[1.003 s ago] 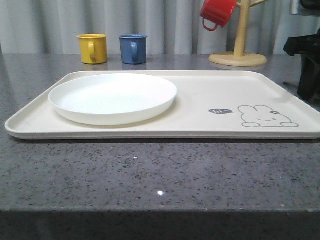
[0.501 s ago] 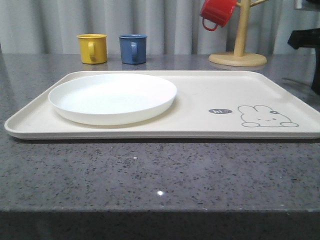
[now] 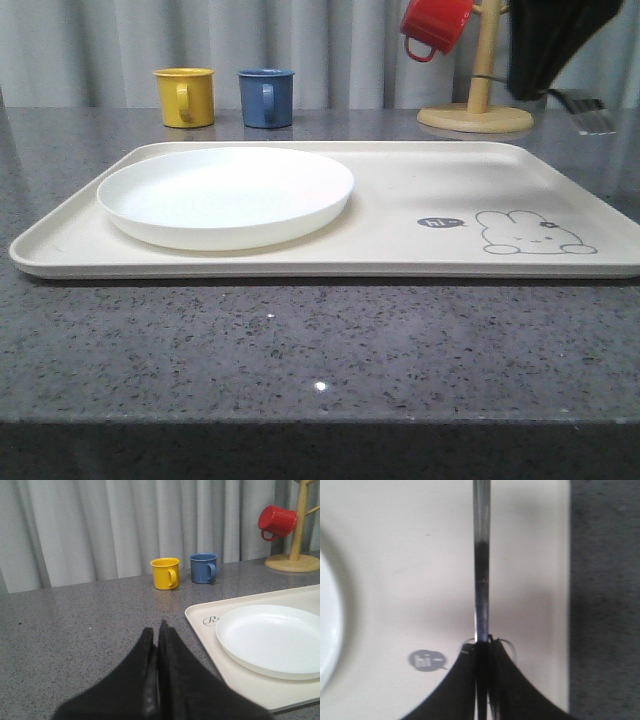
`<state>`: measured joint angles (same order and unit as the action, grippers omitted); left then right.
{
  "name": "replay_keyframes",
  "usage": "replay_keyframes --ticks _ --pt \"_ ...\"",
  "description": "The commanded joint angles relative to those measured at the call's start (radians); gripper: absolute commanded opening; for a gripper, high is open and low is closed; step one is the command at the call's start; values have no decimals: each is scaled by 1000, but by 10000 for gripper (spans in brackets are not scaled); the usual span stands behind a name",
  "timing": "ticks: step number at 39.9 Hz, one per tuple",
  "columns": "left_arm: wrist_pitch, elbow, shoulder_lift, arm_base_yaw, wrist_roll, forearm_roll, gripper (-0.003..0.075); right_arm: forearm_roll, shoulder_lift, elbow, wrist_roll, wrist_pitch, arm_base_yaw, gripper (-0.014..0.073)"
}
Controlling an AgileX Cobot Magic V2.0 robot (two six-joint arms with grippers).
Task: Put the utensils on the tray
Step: 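Place the fork on the tray beside the plate and release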
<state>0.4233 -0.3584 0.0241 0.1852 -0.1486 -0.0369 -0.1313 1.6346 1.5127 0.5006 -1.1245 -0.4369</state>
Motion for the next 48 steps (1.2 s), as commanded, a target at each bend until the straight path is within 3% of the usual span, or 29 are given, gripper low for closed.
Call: replay_keyframes --ticks 1,28,40,48 --pt "-88 -23 10 2 7 -9 -18 16 13 67 43 51 -42 -38" --pt "-88 -23 10 2 7 -9 -18 119 197 111 75 104 -60 -34" --pt "-88 -23 10 2 7 -9 -18 124 197 111 75 98 -60 185" --pt "-88 -23 10 2 7 -9 -18 124 195 150 75 79 -60 274"
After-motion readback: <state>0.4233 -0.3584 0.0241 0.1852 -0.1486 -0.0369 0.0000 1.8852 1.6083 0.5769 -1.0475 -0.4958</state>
